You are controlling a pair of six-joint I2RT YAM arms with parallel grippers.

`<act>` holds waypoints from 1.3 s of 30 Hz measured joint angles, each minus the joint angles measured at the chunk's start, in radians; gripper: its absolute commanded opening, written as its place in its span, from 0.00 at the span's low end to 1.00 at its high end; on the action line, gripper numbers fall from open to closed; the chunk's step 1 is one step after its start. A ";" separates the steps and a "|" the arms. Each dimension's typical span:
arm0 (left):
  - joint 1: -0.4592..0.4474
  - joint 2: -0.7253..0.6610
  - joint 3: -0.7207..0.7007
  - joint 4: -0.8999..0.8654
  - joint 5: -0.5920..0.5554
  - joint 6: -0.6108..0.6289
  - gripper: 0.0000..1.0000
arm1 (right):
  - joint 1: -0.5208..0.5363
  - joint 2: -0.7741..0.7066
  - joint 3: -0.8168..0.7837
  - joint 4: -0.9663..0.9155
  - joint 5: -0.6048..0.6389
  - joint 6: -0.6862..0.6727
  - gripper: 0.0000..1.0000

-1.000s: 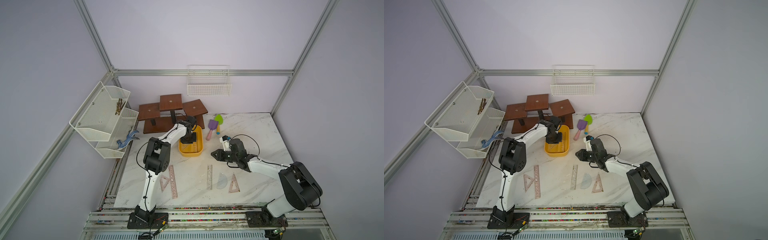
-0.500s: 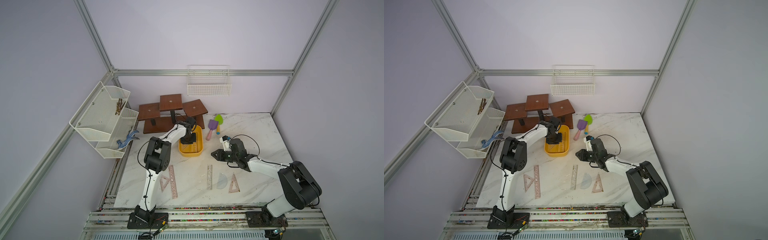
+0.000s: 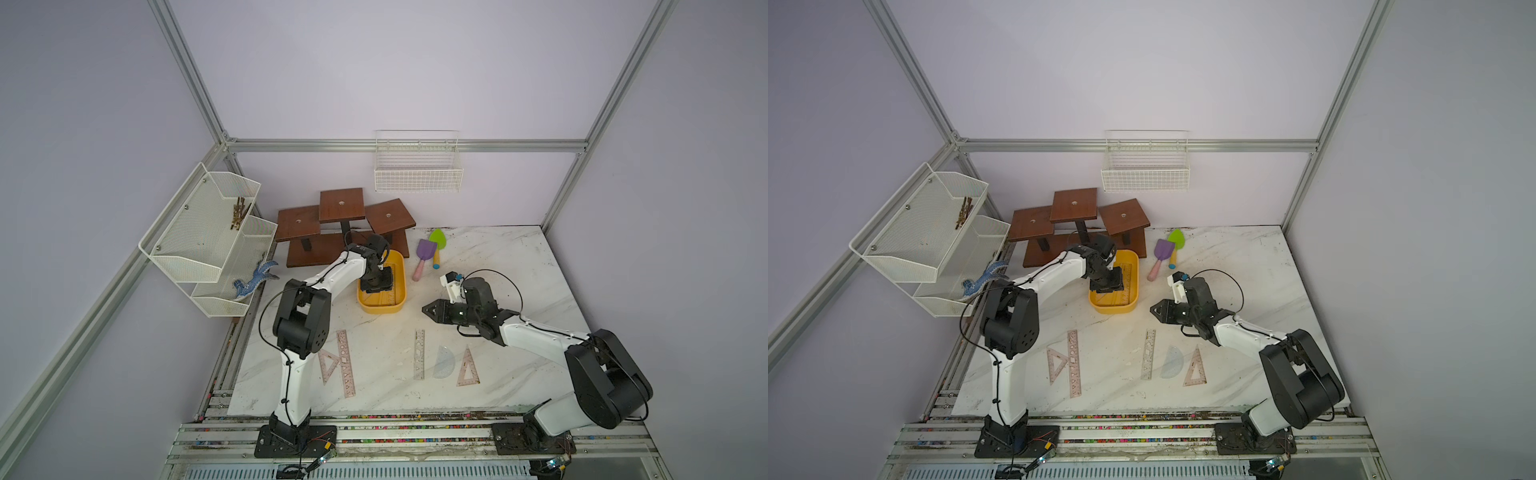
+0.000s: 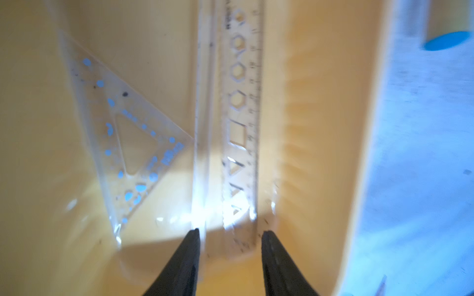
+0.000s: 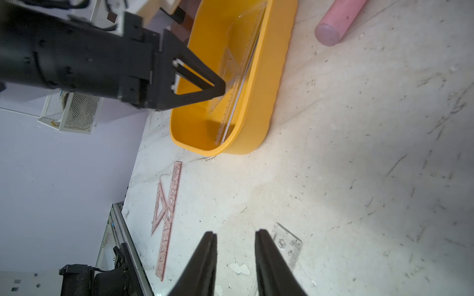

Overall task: Put the scattered rulers into the storage box
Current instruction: Place the ruler in the storage box, then pick up the ruler from the center of the board.

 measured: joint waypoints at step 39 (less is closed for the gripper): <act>-0.184 -0.479 -0.935 0.642 0.293 -0.185 0.63 | 0.227 0.117 -0.179 0.176 0.146 0.114 0.24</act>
